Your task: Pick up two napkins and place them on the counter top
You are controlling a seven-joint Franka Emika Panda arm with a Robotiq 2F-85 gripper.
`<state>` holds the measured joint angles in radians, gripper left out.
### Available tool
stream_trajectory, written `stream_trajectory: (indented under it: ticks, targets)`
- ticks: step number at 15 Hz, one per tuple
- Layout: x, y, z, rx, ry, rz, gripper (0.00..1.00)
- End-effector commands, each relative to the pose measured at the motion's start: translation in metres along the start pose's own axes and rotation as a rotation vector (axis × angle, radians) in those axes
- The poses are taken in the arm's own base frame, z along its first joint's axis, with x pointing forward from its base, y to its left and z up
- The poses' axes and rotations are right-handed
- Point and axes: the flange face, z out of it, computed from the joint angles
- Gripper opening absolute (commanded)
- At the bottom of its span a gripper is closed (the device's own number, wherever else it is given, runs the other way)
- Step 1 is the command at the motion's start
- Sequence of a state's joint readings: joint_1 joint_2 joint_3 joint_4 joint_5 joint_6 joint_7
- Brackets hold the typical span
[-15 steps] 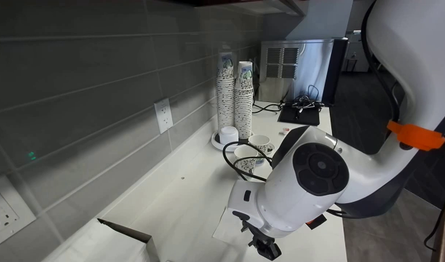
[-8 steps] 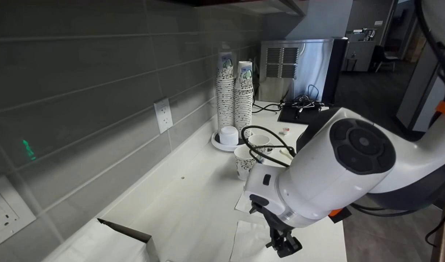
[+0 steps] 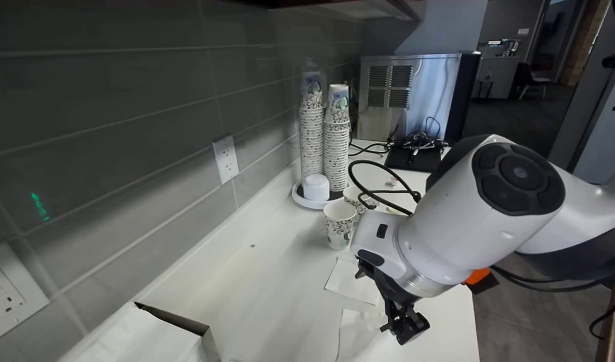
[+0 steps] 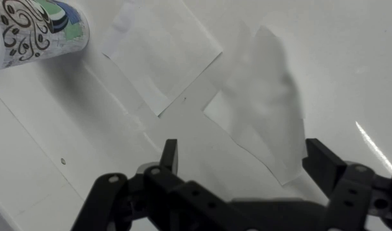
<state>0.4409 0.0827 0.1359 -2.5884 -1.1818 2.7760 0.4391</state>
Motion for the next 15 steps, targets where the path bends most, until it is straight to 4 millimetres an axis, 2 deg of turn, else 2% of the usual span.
stream_trajectory:
  ticks: [1,6,7,10,11,12,13,14,15]
  targets:
    - [-0.001,0.005,0.011,0.026,-0.007,-0.006,1.00]
    - [-0.010,0.011,0.013,0.092,0.100,0.017,1.00]
    - [-0.015,0.015,0.018,0.093,0.084,0.044,1.00]
    - [-0.025,0.029,0.023,0.154,0.189,0.083,1.00]
    - [-0.033,0.036,0.032,0.127,0.117,0.130,1.00]
    - [-0.035,0.038,0.029,0.186,0.232,0.108,1.00]
    - [-0.043,0.043,0.040,0.156,0.138,0.166,1.00]
    - [-0.046,0.044,0.044,0.194,0.185,0.167,1.00]
    - [-0.049,0.044,0.051,0.195,0.158,0.184,1.00]
